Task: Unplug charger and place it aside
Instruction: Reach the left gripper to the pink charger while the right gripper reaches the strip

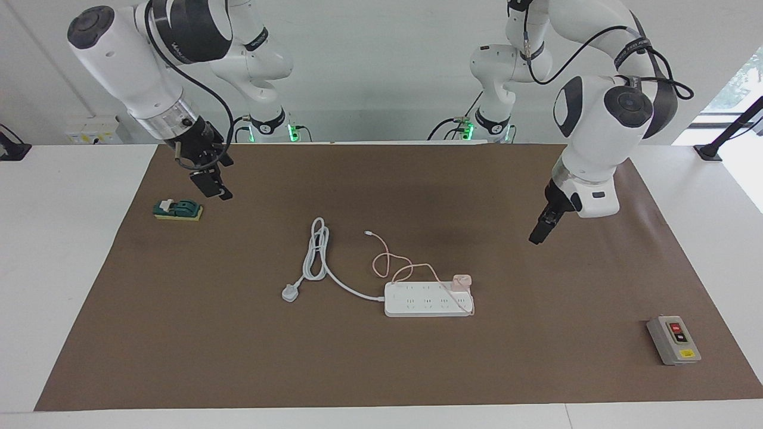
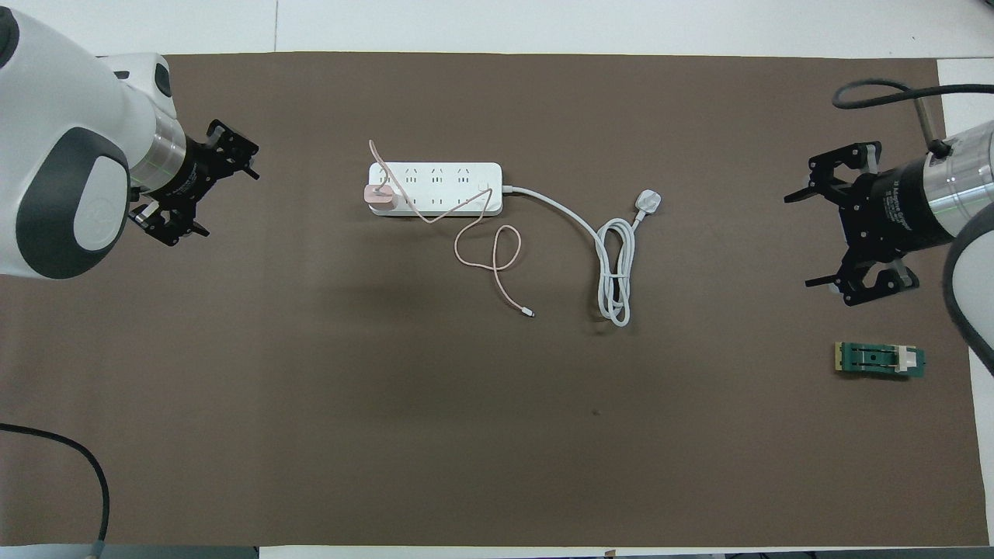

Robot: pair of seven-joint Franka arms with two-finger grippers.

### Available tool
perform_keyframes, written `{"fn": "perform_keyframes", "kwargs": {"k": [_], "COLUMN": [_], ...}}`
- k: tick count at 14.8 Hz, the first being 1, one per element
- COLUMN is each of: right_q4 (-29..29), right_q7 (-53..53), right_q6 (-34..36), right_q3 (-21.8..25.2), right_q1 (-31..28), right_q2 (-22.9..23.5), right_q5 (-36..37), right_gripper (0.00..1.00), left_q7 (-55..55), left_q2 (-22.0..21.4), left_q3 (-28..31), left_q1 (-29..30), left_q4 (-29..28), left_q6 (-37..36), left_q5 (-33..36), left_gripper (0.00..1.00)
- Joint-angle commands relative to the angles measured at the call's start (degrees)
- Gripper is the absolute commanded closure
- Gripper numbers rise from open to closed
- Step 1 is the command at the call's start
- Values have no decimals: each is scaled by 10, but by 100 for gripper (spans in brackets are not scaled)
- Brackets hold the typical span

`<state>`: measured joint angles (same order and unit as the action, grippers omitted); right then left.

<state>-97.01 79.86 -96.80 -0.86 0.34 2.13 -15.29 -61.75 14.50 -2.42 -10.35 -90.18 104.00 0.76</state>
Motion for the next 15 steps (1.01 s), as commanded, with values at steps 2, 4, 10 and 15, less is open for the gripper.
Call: {"fn": "perform_keyframes", "kwargs": {"k": [2,4,10,15], "right_q4": [108,166,256,373], "right_q7": [29,82,119,136], "right_q6": [-3,-45,-121,-138], "right_q3": [-2,-2,-1,2], "right_q1": [34,56,103,135], "right_q2": [103,172,291,396], "right_q5": [-45,-79,-117,-117], "right_gripper": [0,0,0,0], "left_q7": [-67,-109,-229,-305], "left_q2": [64,89,142,154], "left_q3": [8,9,9,10], "left_q1": [-19,-31,-70,-74], "left_q4": [77,90,105,77], "left_q6": [-9,-2,56,113], "left_q5": [11,12,11,13], "left_gripper": [0,0,0,0]}}
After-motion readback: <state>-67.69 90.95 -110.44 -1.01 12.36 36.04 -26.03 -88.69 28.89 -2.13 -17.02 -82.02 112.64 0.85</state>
